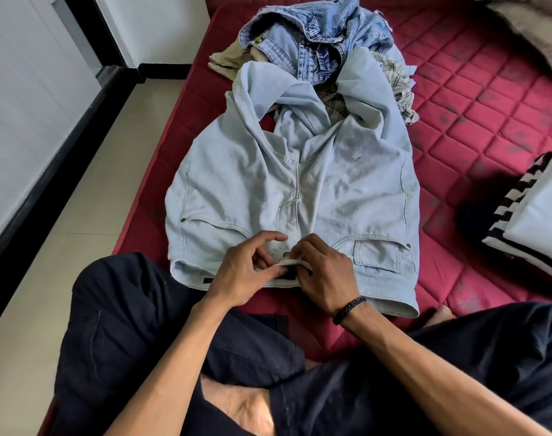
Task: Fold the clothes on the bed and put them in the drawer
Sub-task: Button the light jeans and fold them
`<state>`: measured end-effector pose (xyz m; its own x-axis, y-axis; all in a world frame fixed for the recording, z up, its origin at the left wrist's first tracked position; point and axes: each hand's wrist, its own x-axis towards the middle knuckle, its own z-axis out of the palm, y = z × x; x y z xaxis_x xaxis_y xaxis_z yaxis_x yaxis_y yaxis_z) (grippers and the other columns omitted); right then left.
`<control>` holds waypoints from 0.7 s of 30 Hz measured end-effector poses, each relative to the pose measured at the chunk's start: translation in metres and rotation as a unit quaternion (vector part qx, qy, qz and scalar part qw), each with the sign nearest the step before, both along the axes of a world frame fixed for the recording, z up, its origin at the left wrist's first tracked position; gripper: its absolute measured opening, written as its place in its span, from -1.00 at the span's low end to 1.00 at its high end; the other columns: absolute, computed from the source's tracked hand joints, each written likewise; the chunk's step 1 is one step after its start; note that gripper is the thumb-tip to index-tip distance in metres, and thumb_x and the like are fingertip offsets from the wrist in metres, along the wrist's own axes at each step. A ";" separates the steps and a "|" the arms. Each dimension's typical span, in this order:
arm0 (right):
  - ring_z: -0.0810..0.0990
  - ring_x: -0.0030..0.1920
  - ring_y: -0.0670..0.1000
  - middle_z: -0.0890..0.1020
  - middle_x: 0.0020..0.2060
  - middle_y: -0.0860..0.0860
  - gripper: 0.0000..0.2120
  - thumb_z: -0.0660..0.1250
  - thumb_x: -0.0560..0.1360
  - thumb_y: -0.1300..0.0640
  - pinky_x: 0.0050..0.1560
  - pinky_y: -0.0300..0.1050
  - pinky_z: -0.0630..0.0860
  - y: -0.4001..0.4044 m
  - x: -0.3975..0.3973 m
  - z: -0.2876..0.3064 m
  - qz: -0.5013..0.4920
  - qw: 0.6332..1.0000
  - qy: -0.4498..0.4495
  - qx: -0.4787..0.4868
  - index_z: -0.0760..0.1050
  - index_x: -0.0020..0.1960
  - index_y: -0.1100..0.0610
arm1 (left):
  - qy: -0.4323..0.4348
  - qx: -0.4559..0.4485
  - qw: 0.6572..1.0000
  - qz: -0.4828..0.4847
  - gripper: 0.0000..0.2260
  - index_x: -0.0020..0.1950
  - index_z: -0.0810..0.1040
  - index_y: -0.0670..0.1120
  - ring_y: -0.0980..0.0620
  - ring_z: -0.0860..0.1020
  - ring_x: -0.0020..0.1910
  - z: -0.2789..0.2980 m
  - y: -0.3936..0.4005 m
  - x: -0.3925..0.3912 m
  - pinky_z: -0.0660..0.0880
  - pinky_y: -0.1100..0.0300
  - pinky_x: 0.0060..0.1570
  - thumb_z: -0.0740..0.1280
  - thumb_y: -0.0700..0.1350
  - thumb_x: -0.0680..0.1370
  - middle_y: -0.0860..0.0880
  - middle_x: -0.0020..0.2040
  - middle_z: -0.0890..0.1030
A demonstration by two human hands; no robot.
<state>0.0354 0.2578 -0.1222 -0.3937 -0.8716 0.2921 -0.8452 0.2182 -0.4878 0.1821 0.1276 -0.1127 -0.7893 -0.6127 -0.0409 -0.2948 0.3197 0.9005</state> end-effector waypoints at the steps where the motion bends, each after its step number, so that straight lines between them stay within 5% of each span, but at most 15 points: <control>1: 0.59 -0.22 0.04 0.57 -0.04 -0.12 -0.79 0.40 0.38 0.21 -0.38 -0.06 0.44 0.001 0.000 0.000 0.003 1.000 0.006 -0.002 0.54 -0.02 -0.01 | -0.006 -0.021 1.000 -0.015 -0.62 0.21 0.67 0.15 0.01 0.54 -0.25 -0.001 0.001 0.000 0.57 0.20 -0.16 0.58 -0.16 0.46 0.03 -0.20 0.60; 9: 0.60 -0.23 0.01 0.60 -0.04 -0.12 -0.75 0.43 0.33 0.25 -0.42 -0.03 0.47 0.002 0.000 0.002 0.004 0.999 0.025 -0.030 0.57 -0.03 0.01 | -0.006 -0.029 1.000 -0.002 -0.73 0.11 0.72 0.21 0.10 0.48 -0.30 0.004 0.003 -0.002 0.52 0.16 -0.23 0.60 -0.01 0.44 0.02 -0.20 0.60; 12: 0.61 -0.21 0.01 0.60 -0.03 -0.13 -0.73 0.45 0.33 0.28 -0.40 -0.03 0.48 0.004 0.002 0.001 0.004 0.999 0.028 -0.046 0.59 -0.02 0.02 | 0.002 0.007 1.000 -0.006 -0.81 0.10 0.75 0.15 0.17 0.63 -0.15 0.009 0.003 -0.002 0.58 0.15 -0.10 0.48 0.13 0.53 0.14 -0.13 0.70; 15: 0.62 -0.23 0.01 0.61 -0.02 -0.14 -0.78 0.44 0.39 0.26 -0.37 -0.03 0.51 0.003 0.002 0.000 -0.012 0.998 0.012 -0.061 0.61 -0.02 0.02 | 0.006 -0.022 1.000 -0.009 -0.84 0.15 0.74 0.09 0.30 0.66 0.00 0.011 0.002 -0.003 0.58 0.25 0.03 0.39 0.00 0.64 0.27 -0.05 0.72; 18: 0.63 -0.24 0.03 0.61 -0.01 -0.14 -0.83 0.38 0.43 0.20 -0.36 0.03 0.54 0.004 -0.001 -0.002 -0.021 0.997 -0.017 -0.073 0.61 -0.03 0.01 | -0.009 -0.044 0.999 -0.018 -0.83 0.18 0.73 0.09 0.41 0.61 -0.16 0.011 0.001 -0.006 0.47 0.45 -0.12 0.41 -0.05 0.62 0.39 -0.19 0.65; 21: 0.63 -0.24 0.05 0.62 -0.01 -0.13 -0.85 0.35 0.44 0.19 -0.35 0.05 0.55 0.005 -0.002 -0.002 -0.016 0.996 -0.027 -0.084 0.61 -0.04 0.02 | -0.006 -0.044 0.999 -0.026 -0.82 0.19 0.72 0.12 0.39 0.62 -0.15 0.011 -0.001 -0.006 0.52 0.41 -0.13 0.42 -0.05 0.62 0.39 -0.15 0.66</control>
